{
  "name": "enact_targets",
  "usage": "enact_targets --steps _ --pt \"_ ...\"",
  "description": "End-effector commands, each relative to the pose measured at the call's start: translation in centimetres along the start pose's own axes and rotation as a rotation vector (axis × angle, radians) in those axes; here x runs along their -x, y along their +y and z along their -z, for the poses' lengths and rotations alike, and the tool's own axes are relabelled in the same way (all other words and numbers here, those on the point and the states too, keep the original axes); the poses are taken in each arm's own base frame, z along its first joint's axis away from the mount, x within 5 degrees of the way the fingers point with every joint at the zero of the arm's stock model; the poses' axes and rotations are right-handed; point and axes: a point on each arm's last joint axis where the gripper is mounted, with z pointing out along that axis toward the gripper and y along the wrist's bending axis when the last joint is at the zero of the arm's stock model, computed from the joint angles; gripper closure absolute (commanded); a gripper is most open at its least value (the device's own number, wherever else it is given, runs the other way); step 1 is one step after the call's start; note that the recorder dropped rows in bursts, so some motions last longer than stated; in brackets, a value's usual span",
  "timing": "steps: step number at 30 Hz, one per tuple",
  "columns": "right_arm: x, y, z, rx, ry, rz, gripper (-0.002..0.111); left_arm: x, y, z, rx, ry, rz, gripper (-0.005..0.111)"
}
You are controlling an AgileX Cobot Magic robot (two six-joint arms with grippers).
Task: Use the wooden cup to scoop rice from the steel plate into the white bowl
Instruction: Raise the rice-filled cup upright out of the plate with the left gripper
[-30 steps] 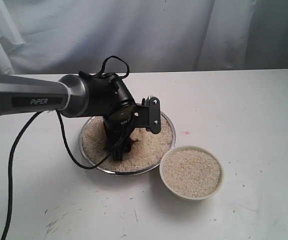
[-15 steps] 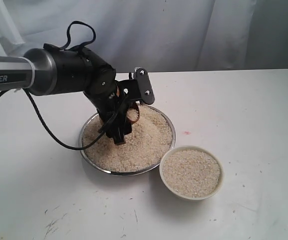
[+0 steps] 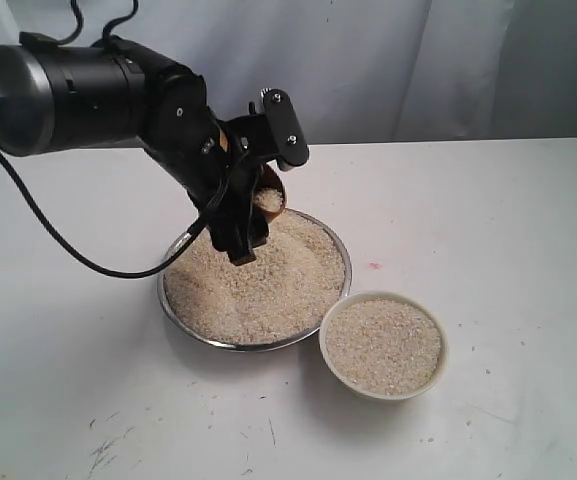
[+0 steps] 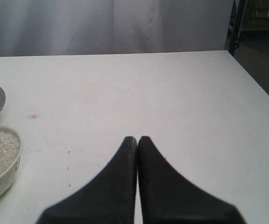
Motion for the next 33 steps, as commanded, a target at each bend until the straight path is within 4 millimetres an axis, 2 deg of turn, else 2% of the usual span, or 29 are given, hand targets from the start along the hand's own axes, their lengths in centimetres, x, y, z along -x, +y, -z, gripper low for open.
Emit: enact_targets --steps 1,11,33 --pt "-0.1 0.0 -0.1 0.001 0.003 0.0 0.108 0.3 0.0 2.0 -0.026 -0.032 0.001 0.107" --pt "-0.1 0.0 -0.1 0.001 0.003 0.0 0.108 1.1 -1.1 4.5 -0.07 -0.052 0.008 0.107" --pt "-0.1 0.0 -0.1 0.001 0.003 0.0 0.108 5.5 -7.4 5.6 -0.092 -0.051 -0.251 0.107"
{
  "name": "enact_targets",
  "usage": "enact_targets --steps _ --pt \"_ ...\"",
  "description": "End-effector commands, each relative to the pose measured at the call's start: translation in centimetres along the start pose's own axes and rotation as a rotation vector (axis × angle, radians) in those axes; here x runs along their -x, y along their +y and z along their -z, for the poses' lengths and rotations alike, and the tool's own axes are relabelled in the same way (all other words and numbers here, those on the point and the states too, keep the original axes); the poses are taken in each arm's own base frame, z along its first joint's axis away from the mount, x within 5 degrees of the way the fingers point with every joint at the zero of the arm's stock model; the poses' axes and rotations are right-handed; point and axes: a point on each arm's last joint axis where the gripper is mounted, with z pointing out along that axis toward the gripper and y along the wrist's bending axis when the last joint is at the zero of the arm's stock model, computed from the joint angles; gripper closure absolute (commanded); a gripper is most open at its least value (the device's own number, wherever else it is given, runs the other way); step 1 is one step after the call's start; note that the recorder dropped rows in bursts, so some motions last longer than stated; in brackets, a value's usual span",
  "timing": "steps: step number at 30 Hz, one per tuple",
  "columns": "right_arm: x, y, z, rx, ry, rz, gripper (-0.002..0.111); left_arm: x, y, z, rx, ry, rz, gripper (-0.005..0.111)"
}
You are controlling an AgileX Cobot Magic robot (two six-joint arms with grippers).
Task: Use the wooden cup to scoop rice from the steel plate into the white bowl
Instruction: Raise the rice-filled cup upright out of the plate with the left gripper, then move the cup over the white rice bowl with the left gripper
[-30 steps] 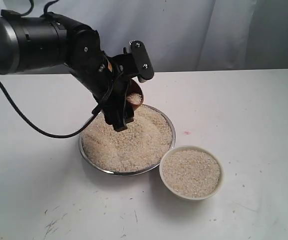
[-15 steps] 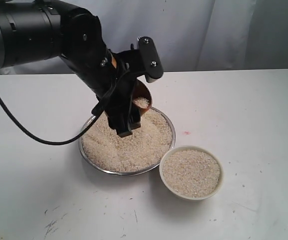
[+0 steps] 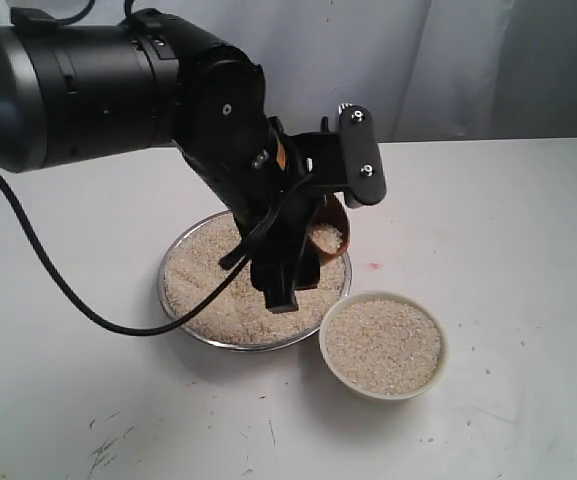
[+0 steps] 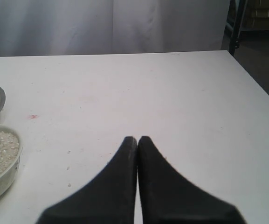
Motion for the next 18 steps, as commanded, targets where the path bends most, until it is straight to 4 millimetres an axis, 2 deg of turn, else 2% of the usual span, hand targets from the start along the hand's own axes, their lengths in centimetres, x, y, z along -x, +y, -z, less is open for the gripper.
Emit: enact_targets --steps 1,6,12,18 --pt "-0.1 0.0 -0.1 0.001 0.003 0.0 0.108 1.3 -1.1 0.8 0.012 -0.017 -0.055 0.107" --pt "-0.1 0.0 -0.1 0.001 0.003 0.0 0.108 2.5 -2.5 0.7 0.012 -0.015 -0.118 0.107" --pt "-0.1 0.0 -0.1 0.001 0.003 0.0 0.108 3.3 -3.8 -0.7 0.035 0.065 -0.244 0.107" --pt "-0.1 0.0 -0.1 0.001 0.003 0.0 0.108 3.0 -3.9 -2.5 0.04 0.125 -0.27 0.107"
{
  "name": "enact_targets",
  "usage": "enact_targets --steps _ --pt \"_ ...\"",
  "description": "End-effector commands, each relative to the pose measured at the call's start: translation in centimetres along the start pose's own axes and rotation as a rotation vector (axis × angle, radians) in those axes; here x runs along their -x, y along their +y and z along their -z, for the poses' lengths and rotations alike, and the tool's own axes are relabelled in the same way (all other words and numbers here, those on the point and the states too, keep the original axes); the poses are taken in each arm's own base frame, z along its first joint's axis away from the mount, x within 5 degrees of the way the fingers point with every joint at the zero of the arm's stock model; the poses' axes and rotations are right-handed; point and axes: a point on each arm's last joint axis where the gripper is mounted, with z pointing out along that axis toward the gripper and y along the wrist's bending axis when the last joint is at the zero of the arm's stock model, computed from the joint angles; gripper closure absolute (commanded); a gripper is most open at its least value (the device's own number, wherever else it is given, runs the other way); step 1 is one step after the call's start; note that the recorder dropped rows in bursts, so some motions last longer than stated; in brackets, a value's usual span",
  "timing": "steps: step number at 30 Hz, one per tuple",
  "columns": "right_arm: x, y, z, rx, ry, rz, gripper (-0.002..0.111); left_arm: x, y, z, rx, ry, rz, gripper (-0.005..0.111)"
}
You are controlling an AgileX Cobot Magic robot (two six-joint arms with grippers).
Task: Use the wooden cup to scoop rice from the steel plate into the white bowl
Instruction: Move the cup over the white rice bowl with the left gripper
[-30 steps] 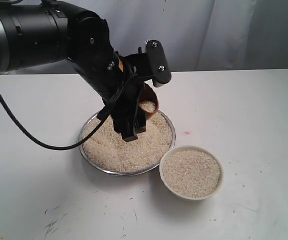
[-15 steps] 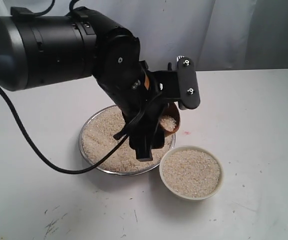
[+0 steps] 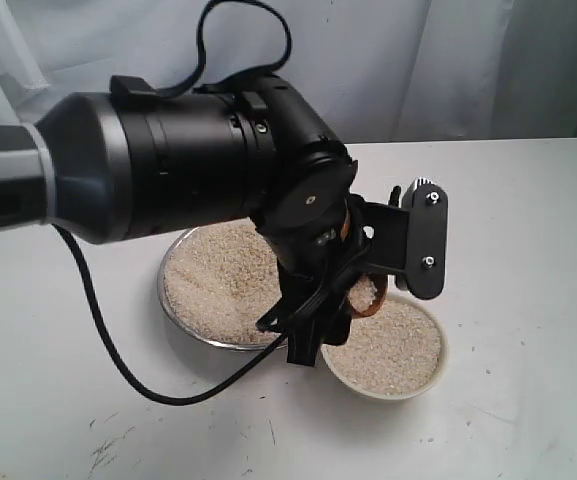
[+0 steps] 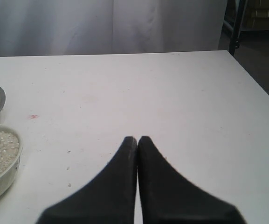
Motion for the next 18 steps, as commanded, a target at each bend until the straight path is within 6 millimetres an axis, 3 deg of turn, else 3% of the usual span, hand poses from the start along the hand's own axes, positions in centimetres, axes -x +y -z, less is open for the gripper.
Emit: enact_targets --steps 1,18 --pt "-0.09 0.01 -0.06 0.001 0.003 0.0 0.108 -0.17 0.15 -0.77 0.031 0.052 -0.029 0.107" --pt "-0.09 0.01 -0.06 0.001 0.003 0.0 0.108 -0.5 0.5 -1.61 0.08 0.118 -0.091 0.107"
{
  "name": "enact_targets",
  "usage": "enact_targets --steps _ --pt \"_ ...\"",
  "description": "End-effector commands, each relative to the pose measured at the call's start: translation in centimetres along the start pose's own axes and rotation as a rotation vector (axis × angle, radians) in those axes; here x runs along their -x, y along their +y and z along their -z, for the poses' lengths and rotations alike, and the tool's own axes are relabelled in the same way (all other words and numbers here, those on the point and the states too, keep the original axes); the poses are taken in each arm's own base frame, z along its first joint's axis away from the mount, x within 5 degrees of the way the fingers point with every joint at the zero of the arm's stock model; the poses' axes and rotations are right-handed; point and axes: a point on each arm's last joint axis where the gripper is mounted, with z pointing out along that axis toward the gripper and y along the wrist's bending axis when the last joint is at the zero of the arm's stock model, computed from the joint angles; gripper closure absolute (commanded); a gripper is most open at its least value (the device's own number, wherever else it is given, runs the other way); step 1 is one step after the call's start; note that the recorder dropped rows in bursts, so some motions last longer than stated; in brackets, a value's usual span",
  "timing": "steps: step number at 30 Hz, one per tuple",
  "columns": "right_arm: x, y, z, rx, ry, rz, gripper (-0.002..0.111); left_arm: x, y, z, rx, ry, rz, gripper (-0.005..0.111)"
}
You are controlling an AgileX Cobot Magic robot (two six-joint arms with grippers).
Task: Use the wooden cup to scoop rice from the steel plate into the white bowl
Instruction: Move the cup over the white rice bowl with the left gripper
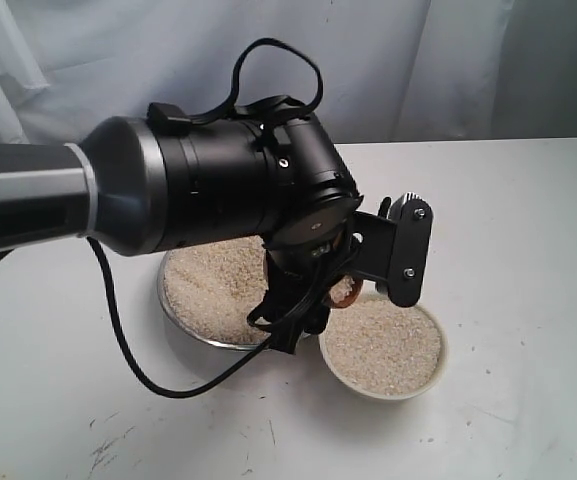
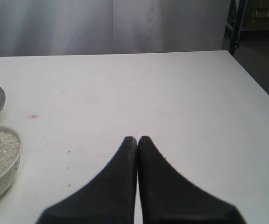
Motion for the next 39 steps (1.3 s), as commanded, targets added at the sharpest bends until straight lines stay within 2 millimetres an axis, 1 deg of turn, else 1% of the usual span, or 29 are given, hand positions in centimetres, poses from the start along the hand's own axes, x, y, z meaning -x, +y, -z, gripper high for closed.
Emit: enact_targets --steps 1,4,7,8,12,16,22,30,34,35,39 --pt "-0.1 0.0 -0.1 0.001 0.003 0.0 0.108 0.3 0.0 0.2 0.023 0.003 -0.017 0.107" --pt "-0.1 0.0 -0.1 0.001 0.003 0.0 0.108 0.8 -0.1 0.5 0.065 0.029 -0.084 0.107" --pt "-0.1 0.0 -0.1 0.001 0.003 0.0 0.108 1.7 -0.5 0.6 0.08 0.017 -0.116 0.107" --pt "-0.1 0.0 -0.1 0.001 0.003 0.0 0.108 2.0 -0.7 0.4 0.077 0.014 -0.124 0.107" --pt "-0.1 0.0 -0.1 0.001 0.003 0.0 0.108 2.0 -0.7 -0.4 0.09 0.043 -0.158 0.107" --pt "-0.1 0.0 -0.1 0.001 0.003 0.0 0.108 2.0 -0.7 -1.2 0.105 0.075 -0.148 0.107" --pt "-0.1 0.0 -0.1 0.001 0.003 0.0 0.108 2.0 -0.8 -1.9 0.109 0.095 -0.174 0.107" --pt "-0.1 0.0 -0.1 0.001 0.003 0.0 0.108 2.6 -0.9 -2.3 0.141 0.102 -0.229 0.107" --pt "-0.1 0.0 -0.1 0.001 0.003 0.0 0.108 3.3 -1.1 -2.7 0.181 0.115 -0.303 0.107" --pt "-0.1 0.0 -0.1 0.001 0.003 0.0 0.108 3.7 -1.5 -3.0 0.183 0.12 -0.327 0.107" --pt "-0.1 0.0 -0.1 0.001 0.003 0.0 0.108 3.9 -1.5 -3.6 0.201 0.127 -0.363 0.107"
